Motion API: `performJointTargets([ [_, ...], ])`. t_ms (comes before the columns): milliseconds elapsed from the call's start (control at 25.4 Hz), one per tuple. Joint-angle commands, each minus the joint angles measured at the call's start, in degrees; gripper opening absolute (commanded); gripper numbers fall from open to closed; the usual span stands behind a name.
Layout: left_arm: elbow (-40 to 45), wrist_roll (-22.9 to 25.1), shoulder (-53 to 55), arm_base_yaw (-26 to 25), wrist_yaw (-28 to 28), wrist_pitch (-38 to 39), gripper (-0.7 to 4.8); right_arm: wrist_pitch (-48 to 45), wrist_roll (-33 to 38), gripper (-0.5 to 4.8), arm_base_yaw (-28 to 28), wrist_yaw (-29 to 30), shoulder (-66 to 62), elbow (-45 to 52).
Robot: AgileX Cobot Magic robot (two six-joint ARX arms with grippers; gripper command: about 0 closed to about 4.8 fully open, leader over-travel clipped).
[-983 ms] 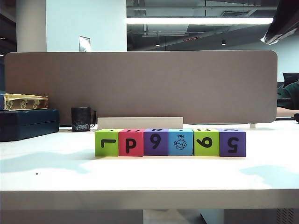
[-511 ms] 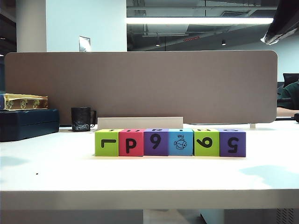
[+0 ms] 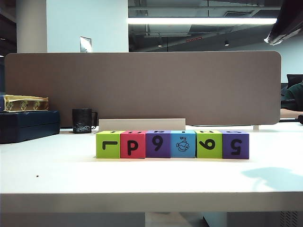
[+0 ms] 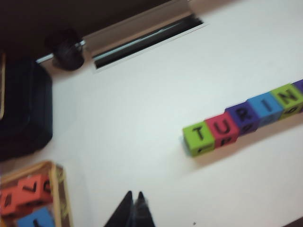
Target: Select the appropriate blocks from the scattered letter blocks on the table and arrange them in a row to spell out "TURING".
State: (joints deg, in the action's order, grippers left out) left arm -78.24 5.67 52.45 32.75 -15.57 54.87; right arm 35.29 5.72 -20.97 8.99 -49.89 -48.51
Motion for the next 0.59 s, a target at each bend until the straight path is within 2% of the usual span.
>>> performJointTargets([
  [39,7.0,-0.3,-4.0,0.0,-4.7,-4.4,-0.06,-1.1,0.0,-0.01,0.0,0.1,0.2,-0.3],
  [157,14.7,-0.1,-7.7,0.0,-7.7,-6.1,-0.06,-1.1,0.0,-0.01,0.0,0.1,0.2,-0.3],
  [354,29.4,-0.1,-13.4,0.0,-7.8,-12.2,-0.06,-1.0,0.1,-0.01,0.0,0.0,0.2,-0.3],
  [472,34.4,-0.6,-13.8,0.0,-7.7,-12.3,-0.06,-0.8,0.0,-0.01,0.0,0.0,0.2,-0.3],
  [590,35.6,-2.9,-13.8,0.0,-7.8,-13.7,-0.06,-0.8,0.1,-0.01,0.0,0.0,0.2,-0.3],
])
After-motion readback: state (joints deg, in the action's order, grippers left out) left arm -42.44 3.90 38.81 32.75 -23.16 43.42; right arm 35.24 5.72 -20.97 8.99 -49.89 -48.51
